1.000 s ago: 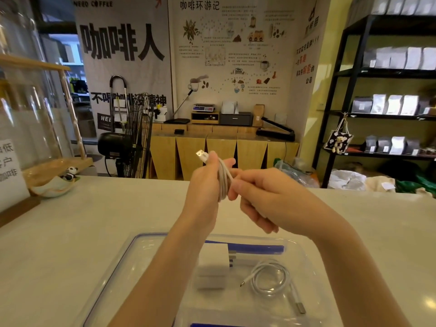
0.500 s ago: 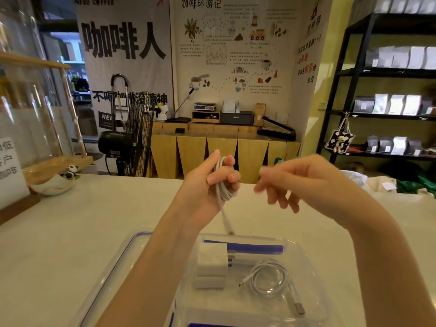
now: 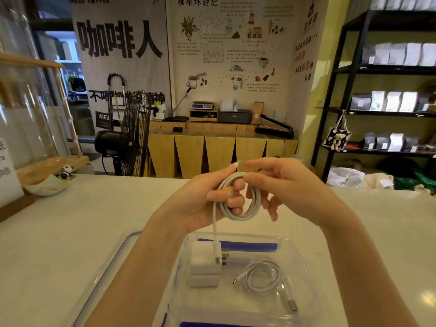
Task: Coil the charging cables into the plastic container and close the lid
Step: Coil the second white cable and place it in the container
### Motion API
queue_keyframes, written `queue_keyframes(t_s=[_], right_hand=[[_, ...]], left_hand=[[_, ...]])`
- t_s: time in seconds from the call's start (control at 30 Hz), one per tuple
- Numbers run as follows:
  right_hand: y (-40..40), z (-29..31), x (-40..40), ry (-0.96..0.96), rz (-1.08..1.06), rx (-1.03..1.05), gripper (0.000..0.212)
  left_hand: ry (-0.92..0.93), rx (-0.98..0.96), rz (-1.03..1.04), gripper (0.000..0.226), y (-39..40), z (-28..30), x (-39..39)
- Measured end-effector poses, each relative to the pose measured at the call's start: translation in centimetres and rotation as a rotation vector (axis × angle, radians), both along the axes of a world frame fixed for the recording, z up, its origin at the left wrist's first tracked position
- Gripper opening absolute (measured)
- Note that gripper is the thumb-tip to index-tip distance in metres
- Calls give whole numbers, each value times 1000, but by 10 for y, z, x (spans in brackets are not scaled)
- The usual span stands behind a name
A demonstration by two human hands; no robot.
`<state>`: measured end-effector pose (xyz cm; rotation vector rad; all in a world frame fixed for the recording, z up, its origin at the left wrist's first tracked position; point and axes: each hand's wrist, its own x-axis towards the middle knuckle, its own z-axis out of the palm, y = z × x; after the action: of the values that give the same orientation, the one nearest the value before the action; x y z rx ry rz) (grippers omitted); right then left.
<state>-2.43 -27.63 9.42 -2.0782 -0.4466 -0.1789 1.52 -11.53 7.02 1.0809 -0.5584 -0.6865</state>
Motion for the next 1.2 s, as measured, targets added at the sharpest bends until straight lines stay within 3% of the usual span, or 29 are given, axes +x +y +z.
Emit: queue_keyframes(t_s=[0.13, 0.3, 0.4, 0.53, 0.63, 0.7, 0.8, 0.93, 1.2], right_hand=[[7, -4, 4, 53, -6, -12, 22], [5, -5, 8, -24, -57, 70, 20], [2, -5, 10, -68, -107, 185, 20], [4, -5, 11, -69, -160, 350, 19], [7, -5, 11, -51, -192, 434, 19], [8, -7, 12, -53, -219, 445, 20], [7, -11, 15, -79, -266, 400, 21], [10, -14, 17, -101, -280, 338, 19], [7, -10, 11, -160, -194, 367, 18]], left_hand=[[-344, 324, 402, 49, -3, 0, 1], [-376, 277, 566, 44, -3, 2, 2], [-238, 95, 483, 39, 0, 5, 2], [41, -293, 156, 48, 5, 3, 4], [92, -431, 16, 50, 5, -2, 6], [-4, -347, 71, 46, 2, -3, 6], [-277, -34, 344, 29, -4, -1, 2], [-410, 148, 631, 29, -12, -2, -3], [-487, 220, 748, 24, -12, -1, -6]])
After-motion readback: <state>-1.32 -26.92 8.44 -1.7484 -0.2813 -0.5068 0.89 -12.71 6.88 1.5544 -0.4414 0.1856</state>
